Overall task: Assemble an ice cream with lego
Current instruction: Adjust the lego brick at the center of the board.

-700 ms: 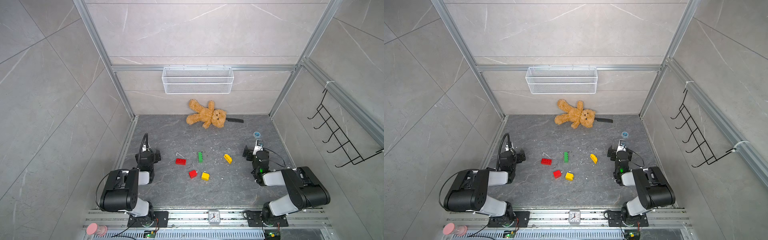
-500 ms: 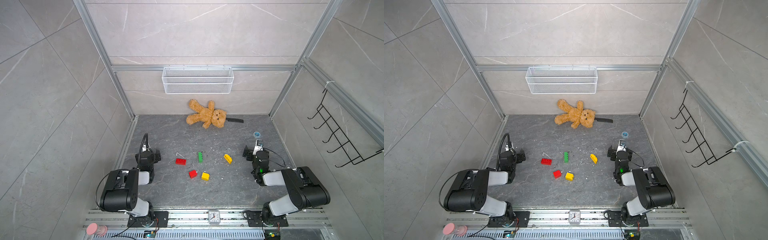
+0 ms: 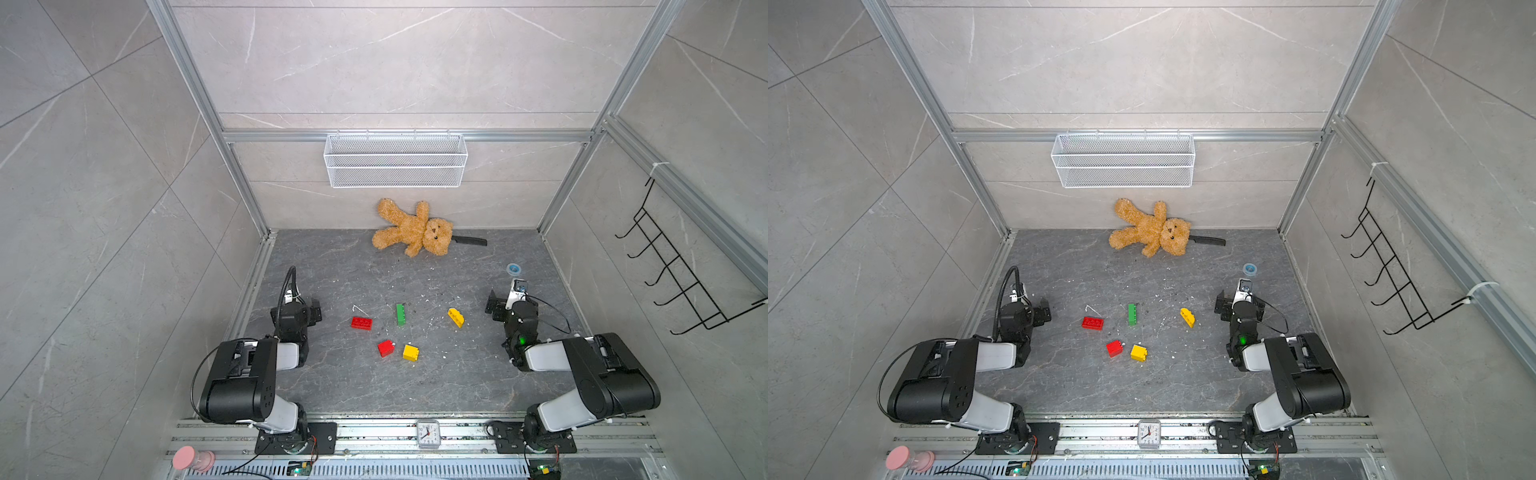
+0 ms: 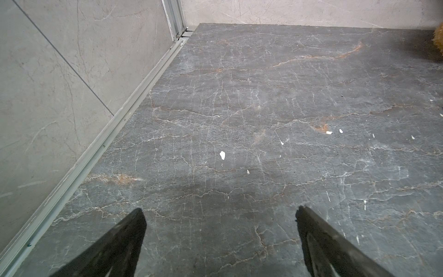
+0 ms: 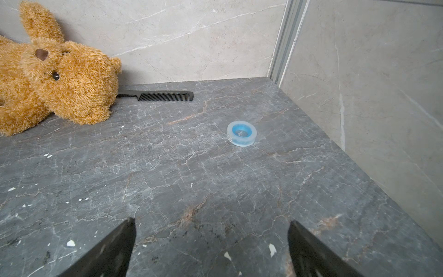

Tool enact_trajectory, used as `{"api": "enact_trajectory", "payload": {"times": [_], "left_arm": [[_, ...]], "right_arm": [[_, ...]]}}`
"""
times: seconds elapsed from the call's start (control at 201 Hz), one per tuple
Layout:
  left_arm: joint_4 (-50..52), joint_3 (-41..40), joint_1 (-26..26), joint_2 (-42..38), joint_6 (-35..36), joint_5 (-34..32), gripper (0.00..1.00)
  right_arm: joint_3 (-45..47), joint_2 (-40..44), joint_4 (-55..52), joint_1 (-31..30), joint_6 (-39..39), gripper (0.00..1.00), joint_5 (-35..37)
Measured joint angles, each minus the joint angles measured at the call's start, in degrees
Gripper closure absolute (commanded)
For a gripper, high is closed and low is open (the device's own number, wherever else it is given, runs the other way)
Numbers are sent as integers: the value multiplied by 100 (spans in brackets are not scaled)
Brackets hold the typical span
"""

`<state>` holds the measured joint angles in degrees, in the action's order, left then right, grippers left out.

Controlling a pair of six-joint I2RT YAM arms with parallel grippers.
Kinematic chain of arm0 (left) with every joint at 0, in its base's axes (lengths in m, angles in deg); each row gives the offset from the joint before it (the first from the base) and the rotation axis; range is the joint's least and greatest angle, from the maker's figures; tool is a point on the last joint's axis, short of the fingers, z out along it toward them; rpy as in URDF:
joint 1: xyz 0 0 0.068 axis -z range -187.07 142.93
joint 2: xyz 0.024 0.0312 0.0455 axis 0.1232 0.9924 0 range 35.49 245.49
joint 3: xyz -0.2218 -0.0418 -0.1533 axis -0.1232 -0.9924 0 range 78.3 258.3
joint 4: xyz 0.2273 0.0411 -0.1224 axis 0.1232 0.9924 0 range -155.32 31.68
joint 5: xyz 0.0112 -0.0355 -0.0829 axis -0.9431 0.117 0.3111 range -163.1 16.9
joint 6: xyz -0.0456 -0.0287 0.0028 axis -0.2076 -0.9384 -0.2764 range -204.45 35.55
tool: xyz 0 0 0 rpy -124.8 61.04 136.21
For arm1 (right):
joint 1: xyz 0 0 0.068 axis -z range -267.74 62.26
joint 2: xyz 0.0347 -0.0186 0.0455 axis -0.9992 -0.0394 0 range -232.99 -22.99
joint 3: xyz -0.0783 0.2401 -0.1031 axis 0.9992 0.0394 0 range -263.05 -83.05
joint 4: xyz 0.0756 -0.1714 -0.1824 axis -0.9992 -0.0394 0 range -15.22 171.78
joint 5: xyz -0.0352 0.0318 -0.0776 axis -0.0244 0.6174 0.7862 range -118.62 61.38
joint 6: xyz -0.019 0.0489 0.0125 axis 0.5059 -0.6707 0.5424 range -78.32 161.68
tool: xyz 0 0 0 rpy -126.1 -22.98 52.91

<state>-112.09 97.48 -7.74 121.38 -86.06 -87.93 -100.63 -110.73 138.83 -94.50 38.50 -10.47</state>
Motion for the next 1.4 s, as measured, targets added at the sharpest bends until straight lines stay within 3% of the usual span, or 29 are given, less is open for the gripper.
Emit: {"api": "enact_trajectory", "payload": {"times": [0.662, 0.782, 0.871, 0.966, 1.041, 1.135, 1.26, 1.399], "left_arm": [[35, 7, 0, -13, 0, -7, 0], [1106, 372, 61, -459, -28, -129, 0], [2197, 964, 105, -1121, -278, -136, 0], [3456, 1794, 166, -1971, -743, 94, 0], [4354, 2365, 271, -2583, -1222, 299, 1], [5193, 2664, 378, -3204, -1740, 767, 1], [6188, 2553, 463, -3733, -2284, 1639, 1], [6909, 2260, 492, -3875, -2608, 2310, 1]], "right_arm": [[-87, 111, -286, 48, -2, 0, -59], [-173, 330, -686, -13, 20, 0, 33], [-660, 793, -1812, -146, 63, 5, -26], [-1818, 1257, -3401, -350, -98, 9, -529], [-2697, 1539, -4363, -754, -378, 11, -1233], [-3145, 1794, -5084, -1775, -636, 12, -2002], [-2732, 1904, -5657, -3252, -796, 13, -2798], [-1989, 1849, -5987, -4076, -544, 15, -3010]]}}
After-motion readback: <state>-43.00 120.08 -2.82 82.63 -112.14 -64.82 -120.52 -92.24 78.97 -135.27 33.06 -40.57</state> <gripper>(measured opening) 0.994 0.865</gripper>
